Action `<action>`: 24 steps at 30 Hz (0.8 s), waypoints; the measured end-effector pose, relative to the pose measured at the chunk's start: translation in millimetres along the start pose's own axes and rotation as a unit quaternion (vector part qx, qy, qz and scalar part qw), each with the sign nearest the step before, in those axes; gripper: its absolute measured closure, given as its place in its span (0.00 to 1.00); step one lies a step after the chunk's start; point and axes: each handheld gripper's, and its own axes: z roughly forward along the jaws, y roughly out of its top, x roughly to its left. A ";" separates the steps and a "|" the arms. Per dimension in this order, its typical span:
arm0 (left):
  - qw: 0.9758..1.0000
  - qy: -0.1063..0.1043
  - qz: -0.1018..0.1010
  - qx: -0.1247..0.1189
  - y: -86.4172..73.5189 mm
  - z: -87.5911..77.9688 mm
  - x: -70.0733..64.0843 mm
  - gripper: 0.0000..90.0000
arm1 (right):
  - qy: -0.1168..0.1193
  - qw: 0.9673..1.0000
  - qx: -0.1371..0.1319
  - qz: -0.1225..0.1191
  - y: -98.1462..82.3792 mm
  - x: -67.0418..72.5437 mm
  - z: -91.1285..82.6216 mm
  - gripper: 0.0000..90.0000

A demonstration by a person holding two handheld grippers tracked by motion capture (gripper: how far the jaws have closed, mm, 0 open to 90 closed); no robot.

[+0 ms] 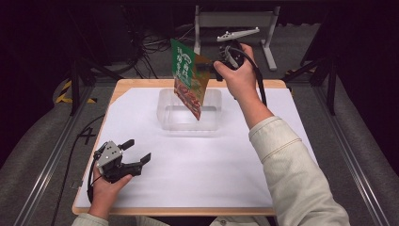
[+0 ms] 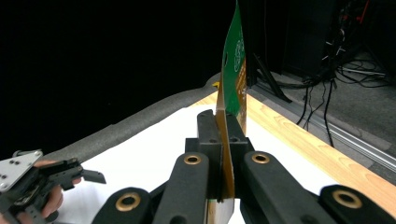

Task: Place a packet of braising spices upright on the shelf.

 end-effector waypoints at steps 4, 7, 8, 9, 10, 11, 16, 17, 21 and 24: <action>1.000 0.001 0.001 0.000 0.2 0.0 -0.3 0.19 | 0.004 1.000 -0.010 0.003 1.4 -0.8 5.4 1.00; 1.000 0.001 0.001 -0.001 0.2 -0.3 -0.4 0.19 | 0.002 1.000 -0.011 0.002 1.6 -2.1 9.5 1.00; 1.000 0.002 0.001 -0.001 0.1 -0.5 -0.3 0.19 | 0.002 1.000 -0.011 0.002 1.6 -2.1 9.5 1.00; 1.000 0.002 0.000 -0.003 0.0 -0.5 -0.3 0.19 | 0.001 1.000 -0.012 0.002 1.4 -3.3 11.1 1.00; 1.000 0.001 -0.001 -0.003 -0.1 -0.5 -0.4 0.19 | 0.003 1.000 -0.014 0.006 0.5 -5.2 13.8 1.00; 1.000 0.002 0.002 -0.004 0.0 -0.5 0.1 0.19 | 0.003 1.000 -0.014 0.006 0.5 -5.2 13.8 1.00; 1.000 0.002 0.002 -0.004 -0.2 -0.6 0.5 0.19 | 0.006 1.000 -0.017 0.010 -1.3 -8.0 21.4 1.00; 1.000 0.002 0.002 -0.005 -0.2 -0.7 0.6 0.19 | 0.005 1.000 -0.016 0.010 -2.0 -8.6 23.9 1.00; 1.000 0.000 -0.001 -0.004 -0.4 -0.8 0.5 0.19 | 0.006 1.000 -0.015 0.009 -3.2 -9.0 30.1 1.00; 1.000 0.000 0.001 -0.002 -0.4 -0.2 0.5 0.19 | 0.004 1.000 -0.010 0.003 -4.0 -9.4 34.1 1.00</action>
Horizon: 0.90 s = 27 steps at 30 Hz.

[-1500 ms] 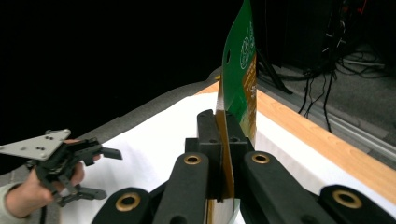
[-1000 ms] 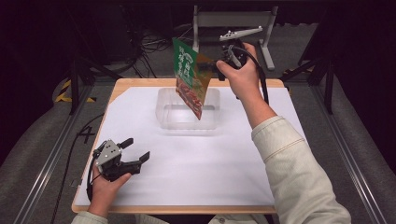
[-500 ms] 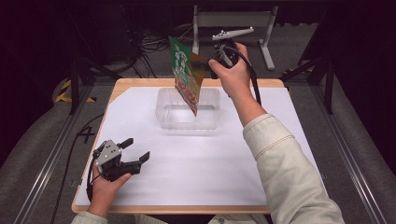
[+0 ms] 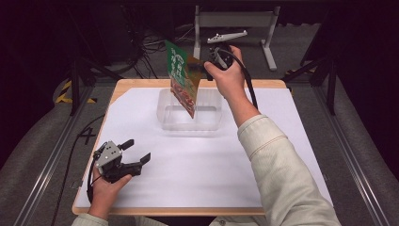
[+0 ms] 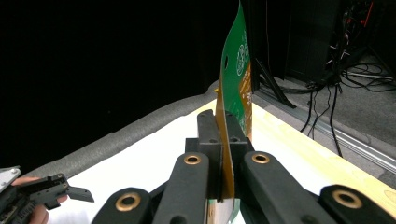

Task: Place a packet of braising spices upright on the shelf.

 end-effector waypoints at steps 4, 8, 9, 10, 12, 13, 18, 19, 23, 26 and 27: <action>1.000 -0.001 0.002 -0.001 0.1 0.3 -0.1 0.19 | -0.005 1.000 0.003 -0.006 -0.8 -1.1 2.4 1.00; 1.000 -0.001 0.002 0.001 -0.1 0.5 0.0 0.19 | -0.011 1.000 0.008 -0.011 -2.1 -2.7 5.0 1.00; 1.000 -0.001 0.002 0.001 -0.2 0.5 0.1 0.19 | -0.011 1.000 0.008 -0.011 -2.1 -2.7 5.0 1.00; 1.000 -0.002 0.001 0.000 -0.2 0.6 0.1 0.19 | -0.011 1.000 0.009 -0.012 -2.4 -2.8 5.3 1.00; 1.000 -0.002 0.001 0.000 -0.2 0.7 0.1 0.19 | -0.013 1.000 0.011 -0.014 -3.2 -3.1 6.0 1.00; 1.000 -0.002 0.001 0.001 -0.3 0.9 0.1 0.19 | -0.014 1.000 0.012 -0.016 -3.8 -3.9 6.4 1.00; 1.000 -0.003 0.001 0.003 -0.3 1.8 -0.8 0.19 | -0.015 1.000 0.015 -0.010 -7.8 -5.7 8.8 1.00; 1.000 -0.003 0.002 0.003 -0.3 2.1 -0.9 0.19 | -0.016 1.000 0.016 -0.010 -8.4 -5.6 9.5 1.00; 1.000 -0.003 0.002 0.003 -0.3 2.2 -0.9 0.19 | -0.018 1.000 0.020 -0.008 -10.1 -5.7 11.7 1.00; 1.000 -0.003 0.002 0.003 -0.4 2.2 -0.9 0.19 | -0.020 0.999 0.026 -0.009 -12.1 -5.6 14.7 1.00; 1.000 -0.003 0.002 0.003 -0.4 2.1 -0.9 0.19 | -0.021 0.999 0.028 -0.008 -12.9 -5.6 15.6 1.00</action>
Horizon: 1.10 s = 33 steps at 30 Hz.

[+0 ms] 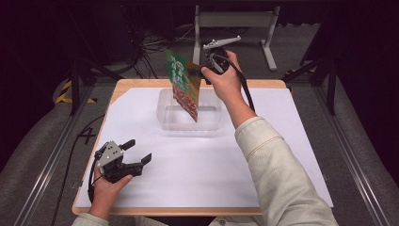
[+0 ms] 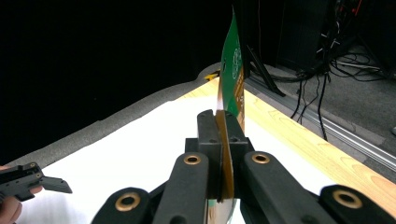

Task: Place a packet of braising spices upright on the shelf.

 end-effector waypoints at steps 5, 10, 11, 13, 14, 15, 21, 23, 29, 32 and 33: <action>1.000 0.000 0.000 0.000 -0.1 -0.1 0.1 0.19 | -0.003 1.000 0.006 0.002 -3.9 -0.6 5.7 1.00; 1.000 0.000 0.000 0.000 -0.2 -0.1 0.0 0.19 | -0.005 1.000 0.012 0.003 -5.7 -0.1 9.8 1.00; 1.000 0.000 0.000 0.000 -0.2 -0.1 0.0 0.19 | -0.006 1.000 0.013 0.004 -6.2 0.1 10.7 1.00; 1.000 0.000 -0.001 0.000 -0.2 -0.2 0.1 0.19 | -0.008 1.000 0.015 0.005 -7.2 0.3 12.5 1.00; 1.000 0.000 0.000 0.001 -0.2 -0.1 0.0 0.19 | -0.009 1.000 0.016 0.005 -7.5 0.4 13.2 1.00; 1.000 0.000 0.000 0.001 -0.3 0.0 0.0 0.19 | -0.010 1.000 0.018 0.007 -8.2 0.8 14.4 1.00; 1.000 -0.002 0.002 0.004 -0.5 0.2 0.0 0.19 | -0.011 0.999 0.028 0.013 -10.9 0.7 19.2 1.00; 1.000 -0.003 -0.001 0.003 -0.9 0.7 -0.1 0.19 | -0.011 0.999 0.030 0.014 -11.9 0.8 20.5 1.00; 1.000 -0.004 0.000 0.004 -1.0 0.9 -0.7 0.18 | -0.012 0.999 0.030 0.015 -13.1 1.3 21.4 1.00; 1.000 -0.004 0.000 0.005 -1.0 0.9 -0.8 0.19 | -0.014 0.999 0.032 0.017 -14.1 1.2 21.4 1.00; 1.000 -0.004 0.000 0.005 -1.0 0.9 -0.8 0.19 | -0.013 0.999 0.032 0.018 -14.5 1.3 21.5 1.00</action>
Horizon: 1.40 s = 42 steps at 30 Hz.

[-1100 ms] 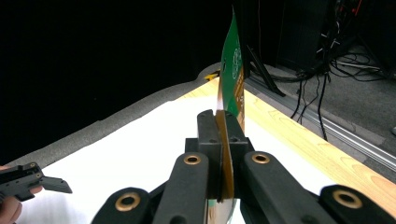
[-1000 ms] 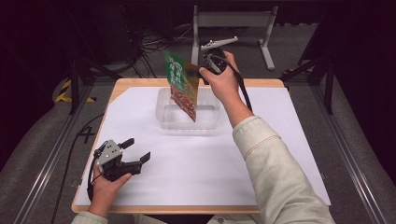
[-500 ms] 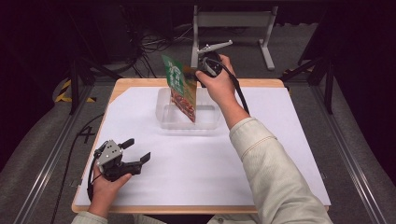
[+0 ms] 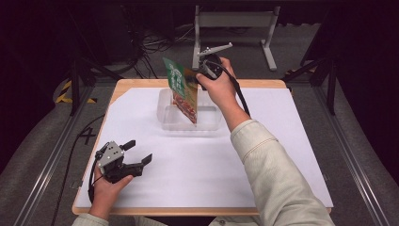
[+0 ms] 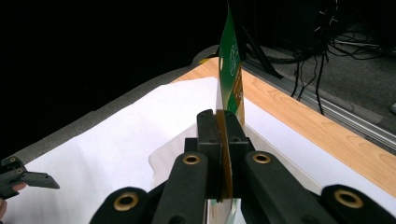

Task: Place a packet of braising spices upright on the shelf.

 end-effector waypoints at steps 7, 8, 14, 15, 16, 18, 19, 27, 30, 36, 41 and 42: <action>1.000 0.000 0.001 0.001 0.0 0.2 0.0 0.18 | -0.006 1.000 0.006 0.007 -3.6 -0.4 0.5 0.99; 1.000 0.000 0.001 0.000 0.0 0.2 -0.1 0.18 | -0.006 1.000 0.007 0.009 -4.3 -0.9 0.5 0.99; 1.000 0.000 0.000 0.000 0.0 0.9 -0.4 0.18 | -0.020 0.999 0.018 0.022 -7.8 -3.3 1.4 0.93; 1.000 -0.001 0.000 -0.001 0.1 0.9 -0.3 0.18 | -0.021 0.999 0.015 0.025 -8.3 -3.7 1.7 0.89; 1.000 0.000 0.000 -0.001 0.1 0.9 -0.4 0.18 | -0.021 0.999 0.010 0.027 -8.6 -4.1 1.6 0.85; 1.000 0.000 -0.001 -0.001 -0.1 1.2 -0.4 0.18 | -0.023 0.999 -0.002 0.033 -8.6 -4.4 1.4 0.73; 1.000 -0.001 -0.001 0.000 -0.1 1.3 -0.4 0.18 | -0.022 0.999 -0.008 0.037 -8.6 -4.5 1.5 0.67; 1.000 -0.001 0.000 0.002 0.0 1.6 -0.3 0.18 | -0.027 0.998 -0.053 0.009 -5.8 -4.1 -3.8 0.35; 1.000 0.000 0.002 0.002 0.1 1.9 -0.2 0.18 | -0.023 0.998 -0.057 0.003 -5.0 -2.5 -6.6 0.34; 1.000 0.000 0.000 0.002 0.1 1.8 -0.5 0.18 | -0.030 0.997 -0.068 -0.016 -2.9 1.0 -16.3 0.31; 1.000 0.000 0.000 0.001 0.5 2.7 -0.1 0.18 | -0.022 0.995 -0.096 -0.022 -2.9 3.7 -36.3 0.32; 1.000 -0.001 0.002 0.002 0.9 2.8 0.0 0.18 | -0.023 0.994 -0.100 -0.022 -3.5 3.7 -40.3 0.32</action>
